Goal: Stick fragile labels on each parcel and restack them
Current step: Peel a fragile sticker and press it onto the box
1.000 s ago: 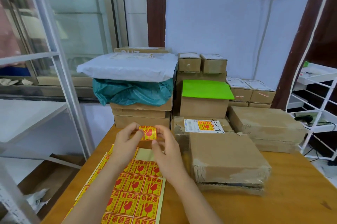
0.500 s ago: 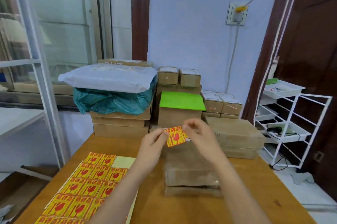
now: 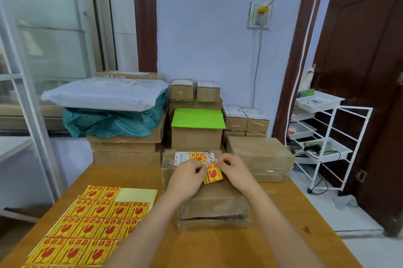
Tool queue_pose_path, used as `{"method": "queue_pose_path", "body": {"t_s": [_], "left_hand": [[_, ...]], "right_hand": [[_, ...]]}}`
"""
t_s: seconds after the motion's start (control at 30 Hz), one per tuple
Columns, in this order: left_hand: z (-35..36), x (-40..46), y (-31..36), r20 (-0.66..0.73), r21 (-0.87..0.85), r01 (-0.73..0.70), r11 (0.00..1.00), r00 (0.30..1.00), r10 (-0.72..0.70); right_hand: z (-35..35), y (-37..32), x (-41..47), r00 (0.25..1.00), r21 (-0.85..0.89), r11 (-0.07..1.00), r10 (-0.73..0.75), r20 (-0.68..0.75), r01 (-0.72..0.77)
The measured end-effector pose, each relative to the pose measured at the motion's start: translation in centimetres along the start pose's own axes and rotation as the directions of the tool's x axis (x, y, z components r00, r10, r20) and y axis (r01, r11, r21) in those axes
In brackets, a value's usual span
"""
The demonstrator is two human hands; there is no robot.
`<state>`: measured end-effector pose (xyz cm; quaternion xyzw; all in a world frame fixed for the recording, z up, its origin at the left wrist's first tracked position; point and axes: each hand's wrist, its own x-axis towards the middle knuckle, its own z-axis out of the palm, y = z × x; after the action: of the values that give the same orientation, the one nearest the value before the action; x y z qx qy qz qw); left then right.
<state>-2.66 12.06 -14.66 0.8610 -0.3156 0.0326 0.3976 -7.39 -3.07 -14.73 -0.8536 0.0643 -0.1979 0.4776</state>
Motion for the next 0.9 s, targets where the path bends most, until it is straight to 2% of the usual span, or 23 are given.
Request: {"method": "queue_pose_path", "body": {"t_s": [0.37,0.9], "left_hand": [[0.3,-0.2,-0.1,0.011,0.042,0.006,0.999,1.0,-0.007],[0.3,-0.1,-0.2,0.007,0.079,-0.033,0.996,0.999,0.032]], "right_hand": [[0.2,0.3,-0.5,1.0,-0.121,0.993,-0.001,-0.027,-0.003],[0.2,0.9,-0.1,0.999,-0.206,0.978,-0.031,0.039,0.038]]}}
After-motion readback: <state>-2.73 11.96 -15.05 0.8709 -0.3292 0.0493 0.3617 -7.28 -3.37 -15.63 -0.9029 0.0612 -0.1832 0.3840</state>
